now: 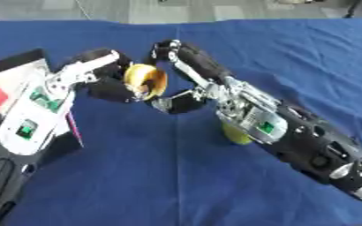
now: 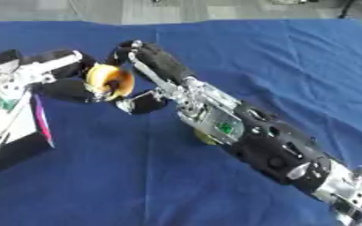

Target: Pick up the objects with one hand, pass them to the other hand, and then place them into the box on the other side of the table.

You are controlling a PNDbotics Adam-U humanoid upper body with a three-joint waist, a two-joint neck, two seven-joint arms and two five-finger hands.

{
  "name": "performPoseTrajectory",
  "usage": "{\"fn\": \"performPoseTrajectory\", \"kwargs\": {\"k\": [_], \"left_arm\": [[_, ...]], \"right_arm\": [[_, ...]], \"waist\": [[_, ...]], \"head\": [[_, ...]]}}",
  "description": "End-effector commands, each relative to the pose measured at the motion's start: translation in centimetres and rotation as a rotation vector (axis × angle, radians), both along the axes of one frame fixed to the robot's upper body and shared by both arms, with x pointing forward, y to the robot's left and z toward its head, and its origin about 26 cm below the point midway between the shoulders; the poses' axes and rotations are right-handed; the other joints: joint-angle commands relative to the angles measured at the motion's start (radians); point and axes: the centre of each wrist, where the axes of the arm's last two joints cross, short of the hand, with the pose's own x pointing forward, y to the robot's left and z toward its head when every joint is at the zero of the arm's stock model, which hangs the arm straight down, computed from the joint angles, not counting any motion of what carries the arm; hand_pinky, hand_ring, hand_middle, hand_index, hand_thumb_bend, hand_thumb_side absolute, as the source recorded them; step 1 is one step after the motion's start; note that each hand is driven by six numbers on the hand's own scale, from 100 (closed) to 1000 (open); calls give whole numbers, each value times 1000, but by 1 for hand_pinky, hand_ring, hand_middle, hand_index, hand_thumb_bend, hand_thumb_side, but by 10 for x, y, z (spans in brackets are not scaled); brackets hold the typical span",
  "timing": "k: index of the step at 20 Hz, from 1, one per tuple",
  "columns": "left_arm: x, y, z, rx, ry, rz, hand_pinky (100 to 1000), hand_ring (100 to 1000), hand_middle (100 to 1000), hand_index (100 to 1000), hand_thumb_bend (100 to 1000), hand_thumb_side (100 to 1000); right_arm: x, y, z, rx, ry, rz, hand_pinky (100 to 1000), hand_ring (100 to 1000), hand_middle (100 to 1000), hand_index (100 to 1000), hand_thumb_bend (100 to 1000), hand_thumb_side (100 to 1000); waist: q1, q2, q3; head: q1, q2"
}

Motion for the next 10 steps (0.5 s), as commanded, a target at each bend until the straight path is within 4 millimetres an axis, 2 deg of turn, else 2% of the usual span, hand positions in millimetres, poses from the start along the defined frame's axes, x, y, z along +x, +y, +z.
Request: {"fn": "performPoseTrajectory", "kwargs": {"k": [1,4,10], "left_arm": [[2,5,9,13,-34,7,828,722,566,394,100,308],[3,6,11,19,-47,9,825,719,562,388,100,292],[4,9,13,17,-69,23,821,716,556,380,100,260]], "right_arm": [[-1,-1,12,12,-55,1,746,791,665,764,535,100],[0,-3,13,24,-57,-25,764,828,712,803,513,111],[1,-5,13,36,-50,-46,771,839,729,815,491,145]], "waist": [[5,-5,-3],[6,-6,-4],[8,-7,-5]], "head": [[-1,6],[-1,6],[-1,6]]}}
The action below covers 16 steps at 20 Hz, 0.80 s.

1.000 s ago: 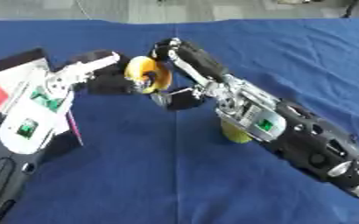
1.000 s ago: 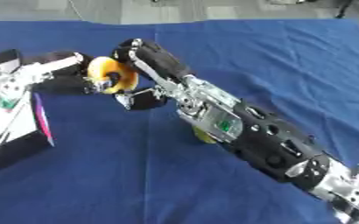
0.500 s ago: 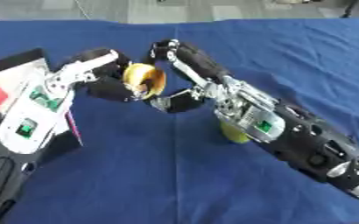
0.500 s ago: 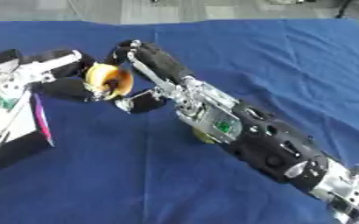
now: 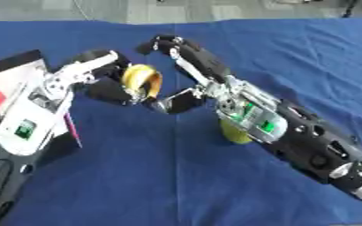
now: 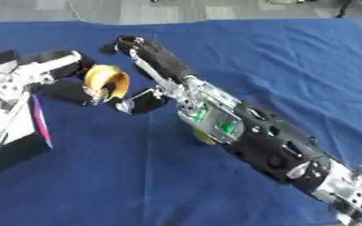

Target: Pick up the objects with one hand, pass them to the other hand, and then place them into the box on the other side of the table.

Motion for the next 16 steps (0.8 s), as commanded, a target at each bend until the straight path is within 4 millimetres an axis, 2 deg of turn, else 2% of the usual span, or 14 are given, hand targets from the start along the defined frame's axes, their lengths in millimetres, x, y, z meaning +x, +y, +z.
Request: {"fn": "performPoseTrajectory", "kwargs": {"k": [1,11,13,14,15,16], "left_arm": [[4,9,11,3,-49,24,821,716,555,379,100,257],[10,30,21,-28,-100,68,819,716,557,378,100,228],[15,45,25,-24,-121,102,816,718,560,382,100,218],[17,52,27,-22,-133,118,816,719,564,386,100,218],[19,59,28,-12,-154,136,816,719,560,383,100,216],[22,67,30,-17,-159,156,816,719,560,383,100,215]], "right_arm": [[0,-4,11,9,-35,-9,771,839,730,816,491,146],[-2,-8,11,20,-36,-8,772,844,740,823,483,147],[-3,-9,12,21,-38,-3,775,848,746,827,479,144],[-4,-9,13,23,-39,0,775,848,747,827,444,194],[-5,-10,14,24,-40,2,775,849,746,827,480,141],[-6,-10,15,26,-41,5,775,849,746,827,479,141]], "waist": [[8,-7,-1],[13,-15,-3],[18,-21,-4],[20,-23,-5],[22,-24,-6],[23,-26,-7]], "head": [[-1,6],[12,6],[27,6],[35,6],[44,6],[52,6]]}}
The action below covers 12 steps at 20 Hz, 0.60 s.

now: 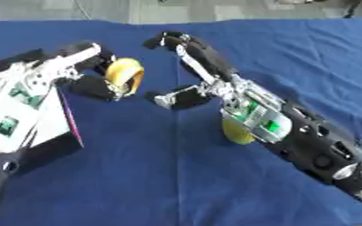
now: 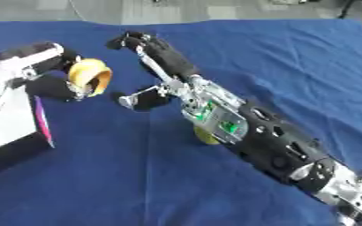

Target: Pick up the objects with one hand, pass them to the other hand, and then place them into the box on the other side of the table.

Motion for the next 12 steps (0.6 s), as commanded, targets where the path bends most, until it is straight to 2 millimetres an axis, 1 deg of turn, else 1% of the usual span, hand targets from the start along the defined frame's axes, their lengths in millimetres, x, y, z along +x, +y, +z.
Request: {"fn": "performPoseTrajectory", "kwargs": {"k": [1,7,10,12], "left_arm": [[8,28,19,-16,-64,62,816,719,561,383,100,215],[21,72,23,-29,-83,182,816,720,560,385,100,209],[29,96,20,-33,-84,263,816,720,559,386,100,205],[34,106,18,-32,-86,300,816,720,560,386,100,204]], "right_arm": [[-4,-5,14,-1,-40,8,775,849,746,827,478,141],[-9,-5,19,1,-34,25,776,852,750,830,474,142],[-11,-5,22,7,-33,34,776,851,750,829,476,136],[-13,-4,24,10,-36,42,776,851,750,829,478,135]], "waist": [[17,-26,-1],[20,-27,-2],[18,-27,-1],[16,-27,1]], "head": [[25,6],[49,6],[58,6],[63,6]]}}
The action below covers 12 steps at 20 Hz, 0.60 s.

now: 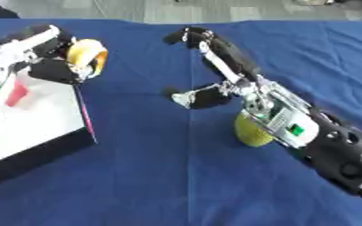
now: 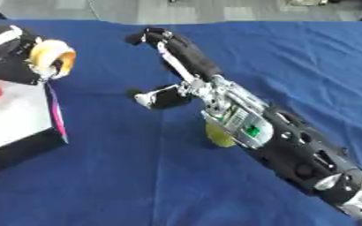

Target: Pick up the objects with one hand, pass them to the other hand, and then place them into the box on the other side of the table.

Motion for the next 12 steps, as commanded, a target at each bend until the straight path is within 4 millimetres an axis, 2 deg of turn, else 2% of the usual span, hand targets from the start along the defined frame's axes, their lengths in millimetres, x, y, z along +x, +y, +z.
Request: {"fn": "performPoseTrajectory", "kwargs": {"k": [1,12], "left_arm": [[7,24,12,-5,-39,69,816,720,560,386,100,205],[18,76,0,17,-11,226,811,720,560,393,100,193]], "right_arm": [[-4,-3,13,-3,-35,11,776,851,749,828,478,134],[-7,-3,16,-3,-36,28,777,849,749,827,484,136]], "waist": [[11,-26,2],[6,-25,7]], "head": [[11,6],[67,6]]}}
